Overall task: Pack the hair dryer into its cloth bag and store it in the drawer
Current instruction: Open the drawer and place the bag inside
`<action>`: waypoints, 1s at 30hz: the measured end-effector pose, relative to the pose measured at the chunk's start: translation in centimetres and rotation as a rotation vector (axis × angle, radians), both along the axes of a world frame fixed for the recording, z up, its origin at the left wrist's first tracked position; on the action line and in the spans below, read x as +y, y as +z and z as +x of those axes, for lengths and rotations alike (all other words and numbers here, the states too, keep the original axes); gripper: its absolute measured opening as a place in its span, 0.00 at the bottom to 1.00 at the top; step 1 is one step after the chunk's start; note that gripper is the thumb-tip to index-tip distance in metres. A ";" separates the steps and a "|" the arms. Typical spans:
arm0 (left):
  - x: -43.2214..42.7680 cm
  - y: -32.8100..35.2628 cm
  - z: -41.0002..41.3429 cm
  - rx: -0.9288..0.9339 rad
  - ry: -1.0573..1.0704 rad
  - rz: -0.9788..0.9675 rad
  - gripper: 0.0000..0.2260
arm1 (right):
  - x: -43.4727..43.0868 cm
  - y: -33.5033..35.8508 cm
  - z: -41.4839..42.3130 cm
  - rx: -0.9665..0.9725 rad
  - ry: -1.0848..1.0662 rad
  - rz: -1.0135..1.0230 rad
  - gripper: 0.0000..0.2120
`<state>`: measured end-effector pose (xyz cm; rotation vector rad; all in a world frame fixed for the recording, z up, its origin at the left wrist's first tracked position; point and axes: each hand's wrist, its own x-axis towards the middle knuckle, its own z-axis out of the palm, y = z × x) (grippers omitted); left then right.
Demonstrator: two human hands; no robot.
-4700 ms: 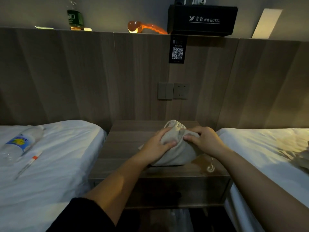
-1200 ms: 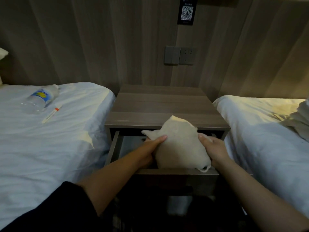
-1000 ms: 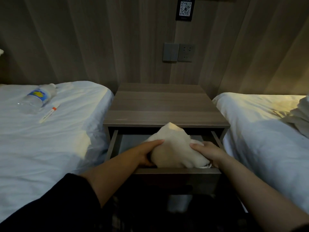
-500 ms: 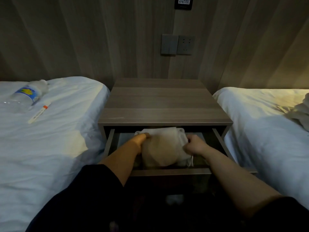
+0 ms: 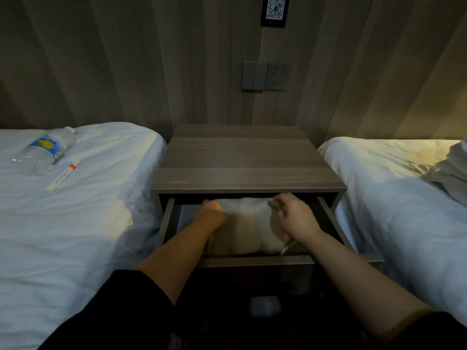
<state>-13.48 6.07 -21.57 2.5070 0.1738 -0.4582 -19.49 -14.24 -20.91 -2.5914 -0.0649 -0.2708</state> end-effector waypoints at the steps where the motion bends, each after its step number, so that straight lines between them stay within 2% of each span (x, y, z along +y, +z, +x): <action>1: 0.0 0.7 -0.8 -0.050 -0.062 0.036 0.21 | 0.3 0.5 -0.5 -0.062 0.022 0.026 0.13; 3: 0.0 1.9 -2.3 -0.156 -0.257 0.056 0.17 | 0.6 1.3 -1.6 -0.045 0.107 0.054 0.11; 5: -0.1 3.3 -3.9 -0.199 -0.462 -0.025 0.16 | 0.7 2.3 -2.8 0.094 0.204 0.086 0.08; 9: 0.0 6.0 -6.5 -0.060 -0.764 -0.066 0.19 | 0.1 4.2 -4.6 0.339 0.352 -0.020 0.11; 12: 0.0 6.7 -7.9 -0.075 -0.862 0.042 0.22 | -0.6 5.2 -6.3 0.438 0.423 -0.083 0.11; 13: -0.1 6.7 -8.5 -0.093 -0.898 0.112 0.23 | -0.7 5.3 -6.8 0.467 0.443 -0.139 0.14; 15: -0.8 6.4 -9.7 -0.169 -0.957 0.277 0.20 | -0.9 5.0 -7.3 0.479 0.458 -0.289 0.17; 18: -1.8 5.4 -10.8 -0.321 -0.932 0.376 0.12 | -1.1 3.8 -7.4 0.377 0.390 -0.344 0.08; 22: -1.8 4.7 -10.4 -0.429 -0.812 0.369 0.11 | -1.2 2.9 -6.8 0.232 0.308 -0.339 0.04; 25: -1.9 4.1 -9.6 -0.472 -0.715 0.382 0.11 | -0.5 2.5 -6.1 0.124 0.255 -0.376 0.05; 30: -2.0 2.5 -6.7 -0.595 -0.624 0.392 0.13 | -0.2 1.5 -3.5 -0.008 0.194 -0.300 0.03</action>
